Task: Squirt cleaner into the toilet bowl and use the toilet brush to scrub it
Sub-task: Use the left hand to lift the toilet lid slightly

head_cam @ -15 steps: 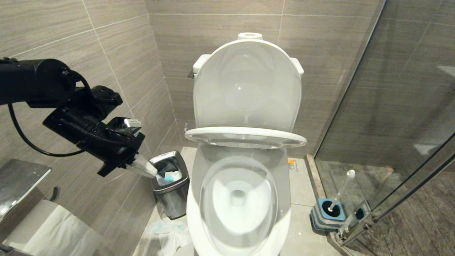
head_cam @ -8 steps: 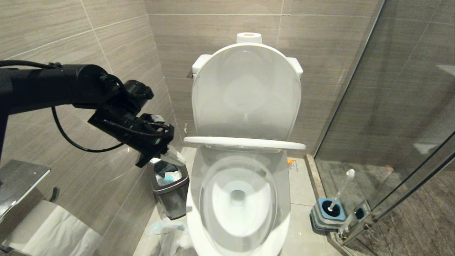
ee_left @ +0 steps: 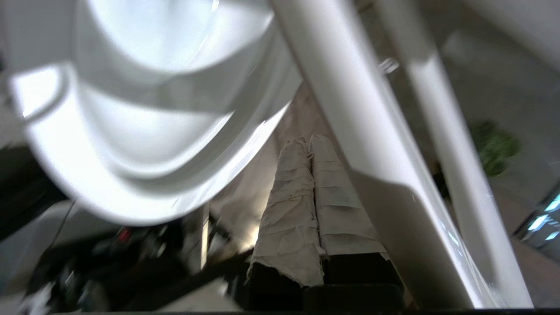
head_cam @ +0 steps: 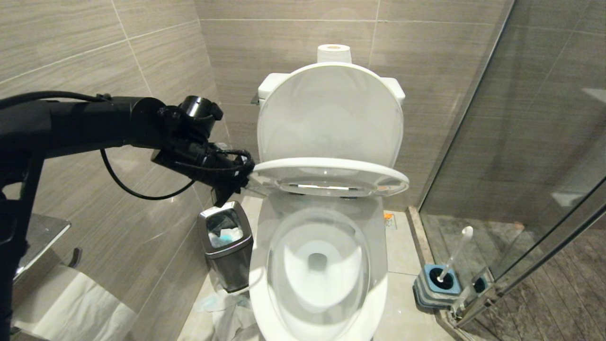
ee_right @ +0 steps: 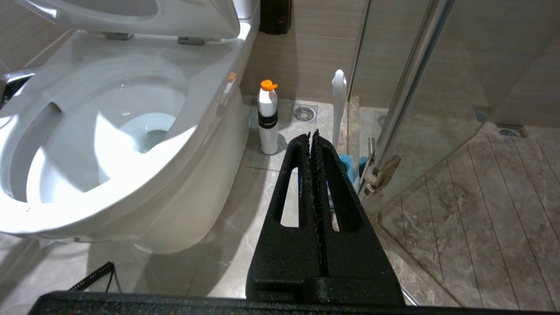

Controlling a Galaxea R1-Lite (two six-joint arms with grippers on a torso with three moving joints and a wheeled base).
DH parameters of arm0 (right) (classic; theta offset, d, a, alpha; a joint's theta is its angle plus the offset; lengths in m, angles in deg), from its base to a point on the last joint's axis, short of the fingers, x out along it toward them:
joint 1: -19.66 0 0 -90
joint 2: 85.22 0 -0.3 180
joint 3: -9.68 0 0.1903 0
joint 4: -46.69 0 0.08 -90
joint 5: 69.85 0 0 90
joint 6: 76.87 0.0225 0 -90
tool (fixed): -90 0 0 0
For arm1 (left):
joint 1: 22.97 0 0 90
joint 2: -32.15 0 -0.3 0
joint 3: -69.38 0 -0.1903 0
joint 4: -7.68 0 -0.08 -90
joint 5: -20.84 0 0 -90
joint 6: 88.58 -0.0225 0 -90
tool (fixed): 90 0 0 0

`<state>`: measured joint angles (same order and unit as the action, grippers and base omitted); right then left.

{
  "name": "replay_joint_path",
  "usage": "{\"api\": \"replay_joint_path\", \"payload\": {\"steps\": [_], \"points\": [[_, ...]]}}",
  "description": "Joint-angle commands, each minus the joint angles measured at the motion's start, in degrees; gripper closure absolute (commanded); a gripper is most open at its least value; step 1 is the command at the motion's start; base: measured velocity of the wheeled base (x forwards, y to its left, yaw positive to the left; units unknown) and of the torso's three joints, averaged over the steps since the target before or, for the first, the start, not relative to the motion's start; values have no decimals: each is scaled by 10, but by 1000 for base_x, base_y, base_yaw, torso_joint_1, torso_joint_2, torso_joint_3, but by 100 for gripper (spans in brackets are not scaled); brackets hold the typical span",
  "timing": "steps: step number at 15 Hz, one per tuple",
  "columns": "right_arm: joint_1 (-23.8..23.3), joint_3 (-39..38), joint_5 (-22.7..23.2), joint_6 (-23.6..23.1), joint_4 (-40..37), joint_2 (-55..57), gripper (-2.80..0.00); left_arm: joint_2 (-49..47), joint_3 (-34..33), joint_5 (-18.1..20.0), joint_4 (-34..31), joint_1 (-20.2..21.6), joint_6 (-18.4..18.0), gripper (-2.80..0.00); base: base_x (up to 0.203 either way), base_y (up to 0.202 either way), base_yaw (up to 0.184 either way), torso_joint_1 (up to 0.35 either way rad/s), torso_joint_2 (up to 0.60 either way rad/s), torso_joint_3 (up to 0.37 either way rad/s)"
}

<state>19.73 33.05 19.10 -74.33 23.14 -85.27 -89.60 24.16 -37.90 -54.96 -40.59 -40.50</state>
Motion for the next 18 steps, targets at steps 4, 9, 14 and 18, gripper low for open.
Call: {"api": "replay_joint_path", "payload": {"steps": [4, 9, 14, 18], "points": [[0, 0, 0, 0, 0, 0, 0, -5, 0, -4, 147, 8, 79, 0, 0, 0, 0, 0, 0, 0], [0, -1, 0, 0, 0, 0, 0, -5, 2, -8, 241, 16, 120, 0, 0, 0, 0, 0, 0, 0], [0, -1, 0, 0, 0, 0, 0, -19, 2, -65, 409, 12, 125, 0, 0, 0, 0, 0, 0, 0], [0, 0, 0, 0, 0, 0, 0, -22, 2, -89, 455, 10, 105, 0, 0, 0, 0, 0, 0, 0]]}}
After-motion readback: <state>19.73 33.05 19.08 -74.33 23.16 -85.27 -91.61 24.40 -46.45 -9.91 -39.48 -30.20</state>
